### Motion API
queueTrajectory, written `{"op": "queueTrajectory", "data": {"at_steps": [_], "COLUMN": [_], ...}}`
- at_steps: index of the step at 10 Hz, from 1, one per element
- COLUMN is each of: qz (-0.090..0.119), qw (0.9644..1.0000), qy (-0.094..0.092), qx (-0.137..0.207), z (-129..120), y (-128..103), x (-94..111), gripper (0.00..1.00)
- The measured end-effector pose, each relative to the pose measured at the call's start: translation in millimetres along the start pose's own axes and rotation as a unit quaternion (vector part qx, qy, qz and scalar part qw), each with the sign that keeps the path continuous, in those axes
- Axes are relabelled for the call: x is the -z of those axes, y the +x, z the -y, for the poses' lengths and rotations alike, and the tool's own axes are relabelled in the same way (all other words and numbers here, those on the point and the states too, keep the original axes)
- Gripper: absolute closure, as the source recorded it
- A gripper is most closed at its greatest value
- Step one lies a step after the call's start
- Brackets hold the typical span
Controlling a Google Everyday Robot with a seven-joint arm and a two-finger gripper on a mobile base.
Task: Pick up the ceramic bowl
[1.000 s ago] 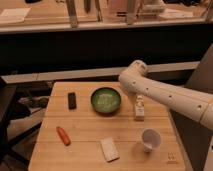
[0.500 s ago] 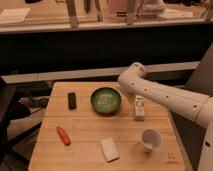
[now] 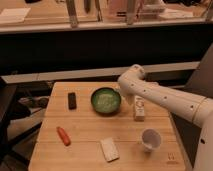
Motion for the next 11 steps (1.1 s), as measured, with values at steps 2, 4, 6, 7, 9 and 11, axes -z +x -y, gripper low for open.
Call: {"op": "queueTrajectory", "data": {"at_steps": [2,4,6,7,9,11], "qz": [0.006,0.011,0.015,0.017,0.023,0.029], "qw": [0.9999,0.9997,0.9994,0.9991,0.9984,0.9976], "qy": [0.001,0.001,0.001,0.002,0.001,-0.001], "qx": [0.011,0.021,0.032,0.039,0.052,0.063], "z": [1.6,1.1,1.0,1.4,2.5,2.5], "y": [-2.7,-3.3,-4.2,-4.1,-5.6,-6.5], "x": [-6.0,-12.0,-18.5,-22.1,-29.1,-35.8], "gripper": [0.2,0.2,0.2,0.2,0.2,0.2]}}
